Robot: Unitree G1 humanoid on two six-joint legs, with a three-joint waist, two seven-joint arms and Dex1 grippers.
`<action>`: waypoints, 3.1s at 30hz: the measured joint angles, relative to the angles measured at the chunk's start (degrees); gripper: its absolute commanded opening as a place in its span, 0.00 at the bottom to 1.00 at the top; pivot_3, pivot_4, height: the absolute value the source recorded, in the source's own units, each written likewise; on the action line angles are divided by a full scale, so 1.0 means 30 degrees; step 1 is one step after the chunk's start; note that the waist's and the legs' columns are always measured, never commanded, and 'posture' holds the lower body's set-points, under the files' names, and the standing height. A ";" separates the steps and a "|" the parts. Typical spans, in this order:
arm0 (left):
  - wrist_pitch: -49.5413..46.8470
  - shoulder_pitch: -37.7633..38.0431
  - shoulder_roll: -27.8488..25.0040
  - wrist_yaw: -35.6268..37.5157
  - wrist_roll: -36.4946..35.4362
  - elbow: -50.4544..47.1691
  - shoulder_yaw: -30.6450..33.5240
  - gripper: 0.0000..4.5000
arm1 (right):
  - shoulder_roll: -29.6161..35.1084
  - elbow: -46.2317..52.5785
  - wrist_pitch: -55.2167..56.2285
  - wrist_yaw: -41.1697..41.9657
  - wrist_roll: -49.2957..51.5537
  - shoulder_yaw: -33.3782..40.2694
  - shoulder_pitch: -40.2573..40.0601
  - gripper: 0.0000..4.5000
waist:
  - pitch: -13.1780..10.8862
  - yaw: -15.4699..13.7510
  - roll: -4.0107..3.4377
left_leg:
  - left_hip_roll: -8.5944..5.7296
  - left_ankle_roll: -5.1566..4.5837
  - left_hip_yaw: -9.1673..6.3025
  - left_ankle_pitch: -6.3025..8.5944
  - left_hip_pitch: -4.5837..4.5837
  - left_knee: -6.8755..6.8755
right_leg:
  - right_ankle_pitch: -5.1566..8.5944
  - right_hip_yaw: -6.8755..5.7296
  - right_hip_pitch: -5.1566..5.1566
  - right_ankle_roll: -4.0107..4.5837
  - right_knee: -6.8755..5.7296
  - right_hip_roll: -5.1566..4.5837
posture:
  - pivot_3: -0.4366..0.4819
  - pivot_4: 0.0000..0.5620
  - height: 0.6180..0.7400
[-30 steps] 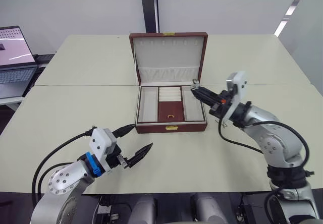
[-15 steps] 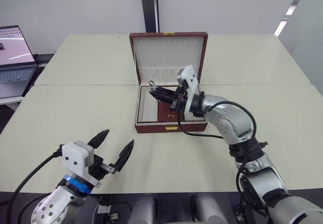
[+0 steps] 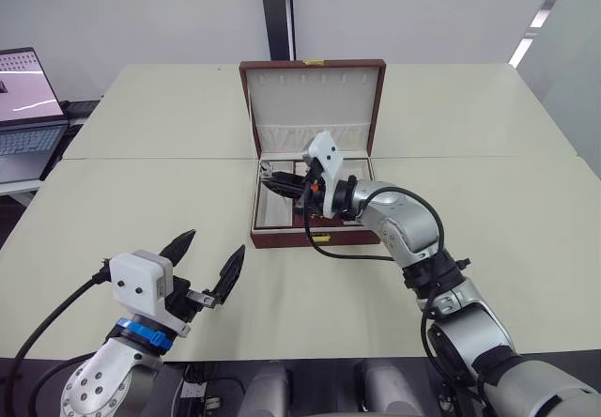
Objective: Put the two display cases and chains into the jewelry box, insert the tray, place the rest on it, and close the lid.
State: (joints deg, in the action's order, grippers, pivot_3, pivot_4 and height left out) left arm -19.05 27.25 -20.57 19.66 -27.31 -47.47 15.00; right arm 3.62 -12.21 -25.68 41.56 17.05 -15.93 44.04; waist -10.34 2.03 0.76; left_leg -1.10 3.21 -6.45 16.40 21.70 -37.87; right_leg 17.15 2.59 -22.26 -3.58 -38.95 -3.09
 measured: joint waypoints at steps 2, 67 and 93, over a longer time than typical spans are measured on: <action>-0.0016 0.0021 0.0000 0.0031 -0.0009 0.0003 -0.0003 1.00 | -0.0041 -0.0333 0.0063 -0.0155 -0.0289 -0.0019 0.0000 0.01 | 0.0000 -0.0001 0.0000 | 0.0000 0.0001 0.0002 0.0000 0.0000 0.0000 | 0.0000 0.0002 0.0000 0.0000 0.0000 0.0000 | 0.48 0.27 1.00; 0.1608 -0.8273 -0.7717 0.9239 -0.0712 1.6853 0.4121 1.00 | 1.2188 0.3180 0.1707 0.4399 0.2989 1.2141 -1.3385 0.99 | -0.0016 -0.0004 0.0018 | 0.0013 -0.0004 0.0016 0.0002 0.0005 0.0006 | 0.0000 -0.0007 0.0013 -0.0002 0.0008 -0.0002 | 0.48 0.27 1.00; 0.1825 -0.6505 -0.7386 0.9462 -0.0292 1.5704 0.4164 1.00 | 1.1992 0.1994 0.2273 0.2758 0.3119 1.2282 -1.2934 0.99 | -0.0015 -0.0064 0.0017 | 0.0015 -0.0003 0.0010 0.0002 0.0009 0.0001 | 0.0000 -0.0002 0.0018 -0.0002 0.0009 -0.0018 | 0.48 0.27 1.00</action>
State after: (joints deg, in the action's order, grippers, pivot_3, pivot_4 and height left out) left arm -13.58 7.73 -42.72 48.05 -28.18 -0.36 27.49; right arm 39.60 -6.23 -18.86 49.83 26.41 20.92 5.24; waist -10.38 1.84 0.82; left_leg -1.06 3.20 -6.42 16.40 21.73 -37.86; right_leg 17.15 2.59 -22.20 -3.59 -38.93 -3.14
